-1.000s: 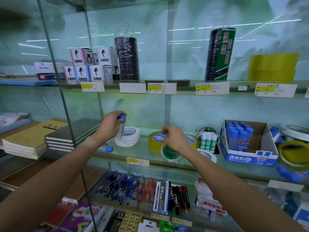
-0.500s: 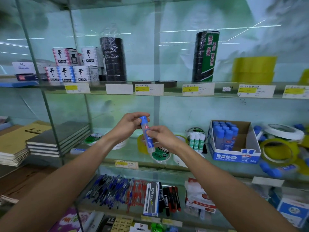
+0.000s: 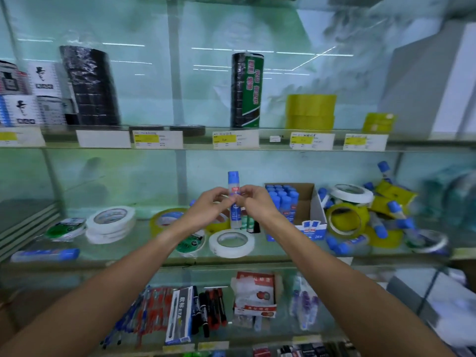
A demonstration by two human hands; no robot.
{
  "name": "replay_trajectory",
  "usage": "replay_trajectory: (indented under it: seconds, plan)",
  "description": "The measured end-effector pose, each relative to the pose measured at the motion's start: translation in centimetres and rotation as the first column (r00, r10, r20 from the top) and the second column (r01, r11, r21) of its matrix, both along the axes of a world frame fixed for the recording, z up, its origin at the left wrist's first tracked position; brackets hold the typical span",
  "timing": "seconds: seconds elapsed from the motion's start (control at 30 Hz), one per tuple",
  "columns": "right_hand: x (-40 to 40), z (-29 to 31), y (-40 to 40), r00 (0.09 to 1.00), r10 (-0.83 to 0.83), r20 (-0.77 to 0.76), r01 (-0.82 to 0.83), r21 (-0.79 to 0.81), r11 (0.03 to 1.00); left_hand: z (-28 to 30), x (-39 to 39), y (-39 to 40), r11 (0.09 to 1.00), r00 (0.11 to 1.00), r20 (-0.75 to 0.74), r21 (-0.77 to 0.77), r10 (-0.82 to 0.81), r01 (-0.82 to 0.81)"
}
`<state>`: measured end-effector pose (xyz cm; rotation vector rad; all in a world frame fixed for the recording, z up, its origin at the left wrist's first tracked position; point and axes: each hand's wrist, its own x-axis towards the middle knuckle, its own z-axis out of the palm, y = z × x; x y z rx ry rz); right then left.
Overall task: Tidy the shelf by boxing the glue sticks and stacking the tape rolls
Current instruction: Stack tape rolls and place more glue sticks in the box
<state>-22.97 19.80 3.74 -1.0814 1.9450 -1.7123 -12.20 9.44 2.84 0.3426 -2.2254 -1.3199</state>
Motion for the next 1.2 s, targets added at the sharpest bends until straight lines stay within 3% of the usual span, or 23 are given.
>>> replay_trajectory:
  seconds: [0.2,0.43,0.6,0.7,0.83,1.2]
  plan:
    - [-3.8,1.5,5.2,0.993,-0.080,0.089,0.085,-0.050,0.995,-0.1,-4.7,4.4,0.993,0.998,-0.026,-0.108,-0.059,0.056]
    - [-8.7,3.3,9.3,0.949,-0.263,-0.173,0.262,-0.029,0.965,0.3,-9.6,7.8,0.969,0.995,-0.064,-0.241,-0.070,0.053]
    - [-10.9,3.2,10.2,0.827,-0.356,-0.435,0.407,0.026,0.913,-0.1,-11.3,7.9,0.802,0.991,-0.083,-0.583,0.102,-0.131]
    - [-11.8,1.6,9.8,0.797,-0.361,-0.484,0.449,0.076,0.890,-1.0,-11.6,6.9,0.708,0.985,-0.018,-0.693,0.170,-0.135]
    - [-12.6,-0.7,8.9,0.790,-0.321,-0.523,0.441,0.119,0.890,-1.9,-11.5,6.5,0.668,0.985,-0.031,-0.731,0.169,-0.137]
    - [-13.5,-3.6,7.2,0.790,-0.183,-0.586,0.420,0.298,0.857,-2.7,-11.9,6.2,0.698,0.984,-0.059,-0.698,0.167,-0.160]
